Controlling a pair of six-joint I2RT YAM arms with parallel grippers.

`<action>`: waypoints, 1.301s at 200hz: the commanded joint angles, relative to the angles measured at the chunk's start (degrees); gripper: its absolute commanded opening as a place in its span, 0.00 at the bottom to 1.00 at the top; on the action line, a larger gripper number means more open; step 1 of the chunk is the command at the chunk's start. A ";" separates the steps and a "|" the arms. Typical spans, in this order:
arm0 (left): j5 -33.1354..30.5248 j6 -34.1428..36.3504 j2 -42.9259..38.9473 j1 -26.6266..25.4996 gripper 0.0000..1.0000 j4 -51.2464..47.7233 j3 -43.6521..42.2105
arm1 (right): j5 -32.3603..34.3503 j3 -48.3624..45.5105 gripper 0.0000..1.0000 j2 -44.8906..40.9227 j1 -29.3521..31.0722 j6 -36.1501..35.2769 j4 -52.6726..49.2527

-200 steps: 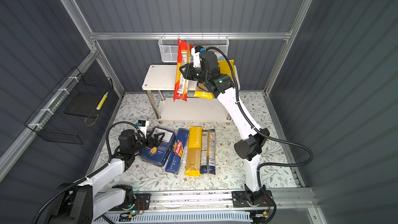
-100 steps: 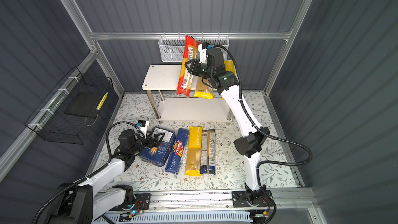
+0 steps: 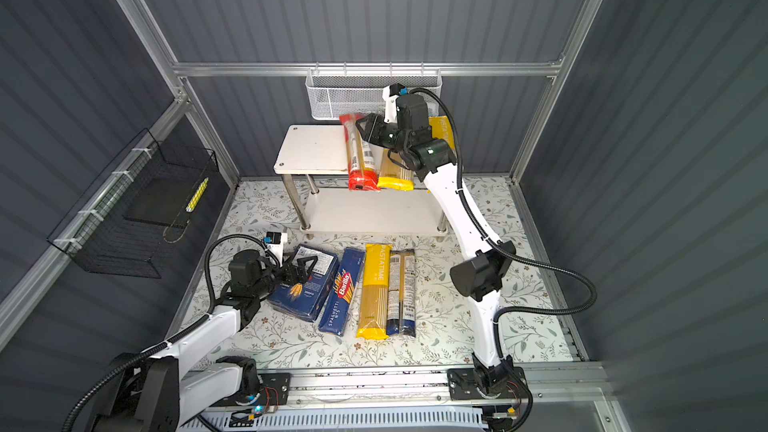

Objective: Place and organize the pasta boxes and bags onto the shelf
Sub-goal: 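Lower the red-and-yellow bags onto the upper tier with the right gripper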

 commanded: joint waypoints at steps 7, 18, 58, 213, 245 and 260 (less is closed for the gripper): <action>-0.24 0.35 -0.20 -0.41 0.99 -0.43 1.35 | 0.11 -0.55 0.52 -1.61 -0.33 -0.82 4.26; -0.27 0.35 -0.12 -0.41 0.99 -0.52 1.49 | -0.01 -0.95 0.54 -2.01 -0.27 -1.21 3.94; -0.25 0.35 -0.11 -0.41 0.99 -0.51 1.48 | 1.41 -4.60 0.60 -6.66 1.26 -5.58 0.64; -0.20 0.37 0.19 -0.41 0.99 -0.53 1.61 | 7.70 -34.34 0.67 -29.55 17.99 -24.18 -10.62; -0.20 0.40 0.24 -0.41 0.99 -0.47 1.60 | 8.80 -37.48 0.67 -32.00 18.17 -24.44 -10.38; -0.18 0.41 0.21 -0.41 0.99 -0.43 1.64 | 8.56 -39.10 0.68 -32.91 18.17 -24.09 -9.11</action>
